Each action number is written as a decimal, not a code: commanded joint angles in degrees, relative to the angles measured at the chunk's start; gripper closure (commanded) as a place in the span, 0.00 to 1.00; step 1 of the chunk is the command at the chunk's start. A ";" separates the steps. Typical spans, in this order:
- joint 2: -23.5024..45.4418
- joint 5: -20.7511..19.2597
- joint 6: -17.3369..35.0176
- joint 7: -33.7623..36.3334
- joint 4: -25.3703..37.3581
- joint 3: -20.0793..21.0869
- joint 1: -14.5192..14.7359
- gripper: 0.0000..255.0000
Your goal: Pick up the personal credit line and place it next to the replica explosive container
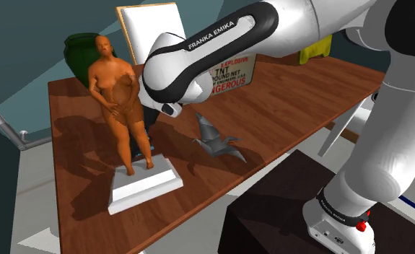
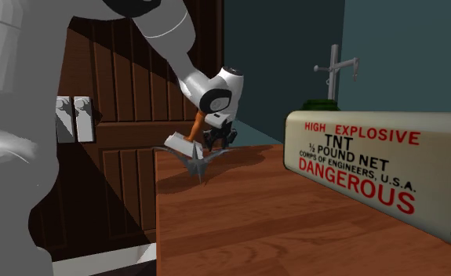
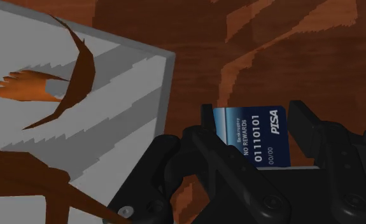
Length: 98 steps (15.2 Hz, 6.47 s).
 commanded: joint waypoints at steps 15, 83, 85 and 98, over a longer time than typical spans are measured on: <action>-6.07 -0.29 -11.13 4.23 6.36 -0.18 -1.34 1.00; -13.28 4.32 -65.97 -33.55 27.50 -33.51 -26.94 1.00; -10.94 3.81 -67.89 -35.21 30.57 -34.71 -28.13 1.00; 14.72 3.05 -85.61 -41.28 68.17 -39.53 -37.28 1.00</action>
